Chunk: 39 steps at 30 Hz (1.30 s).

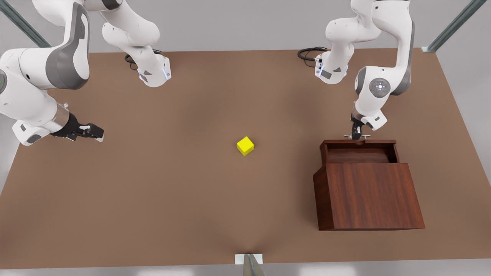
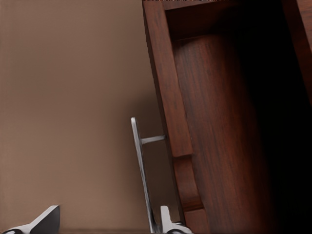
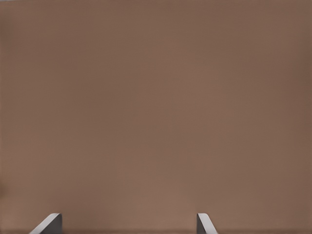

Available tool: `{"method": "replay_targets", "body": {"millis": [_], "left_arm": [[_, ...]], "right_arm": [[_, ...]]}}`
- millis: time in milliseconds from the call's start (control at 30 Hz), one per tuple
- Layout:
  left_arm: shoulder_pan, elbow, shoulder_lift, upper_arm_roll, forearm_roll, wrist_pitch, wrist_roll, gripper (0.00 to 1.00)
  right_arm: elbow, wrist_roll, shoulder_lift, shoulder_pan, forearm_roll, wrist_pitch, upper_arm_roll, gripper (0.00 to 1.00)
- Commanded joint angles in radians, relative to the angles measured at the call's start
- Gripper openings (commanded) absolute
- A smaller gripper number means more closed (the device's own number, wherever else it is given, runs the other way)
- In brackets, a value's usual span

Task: Open the drawer with left arm, place the square in the middle with right arm, and place the square in the drawer with left arm

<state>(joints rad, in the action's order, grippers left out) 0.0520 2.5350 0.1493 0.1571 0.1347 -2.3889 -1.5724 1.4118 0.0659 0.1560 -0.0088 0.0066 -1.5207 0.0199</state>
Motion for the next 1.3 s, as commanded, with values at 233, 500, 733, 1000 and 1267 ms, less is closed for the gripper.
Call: {"method": "replay_targets", "body": {"millis": [233, 500, 733, 1000, 1267], "left_arm": [[0.002, -0.471, 0.039, 0.033, -0.064, 0.626, 0.357, 1.0], [-0.271, -1.263, -0.445, 0.075, -0.043, 1.12, 1.117, 1.0], [-0.543, -1.383, -0.688, 0.101, -0.092, 0.774, 0.552, 1.0], [-0.595, -1.174, -0.792, 0.145, 0.066, 0.29, 1.037, 1.0], [-0.626, -1.061, -0.772, 0.141, -0.071, 0.284, 1.635, 1.0]], "right_arm": [[-0.005, 0.0, 0.002, 0.004, 0.001, 0.01, 0.0, 1.0], [-0.005, 0.0, 0.007, -0.002, 0.001, 0.011, 0.0, 1.0], [-0.005, 0.0, 0.007, -0.002, 0.001, 0.013, -0.001, 1.0], [-0.005, 0.0, 0.007, -0.002, 0.001, 0.011, -0.001, 1.0], [-0.007, 0.0, 0.007, 0.0, 0.001, 0.011, -0.005, 1.0]]}}
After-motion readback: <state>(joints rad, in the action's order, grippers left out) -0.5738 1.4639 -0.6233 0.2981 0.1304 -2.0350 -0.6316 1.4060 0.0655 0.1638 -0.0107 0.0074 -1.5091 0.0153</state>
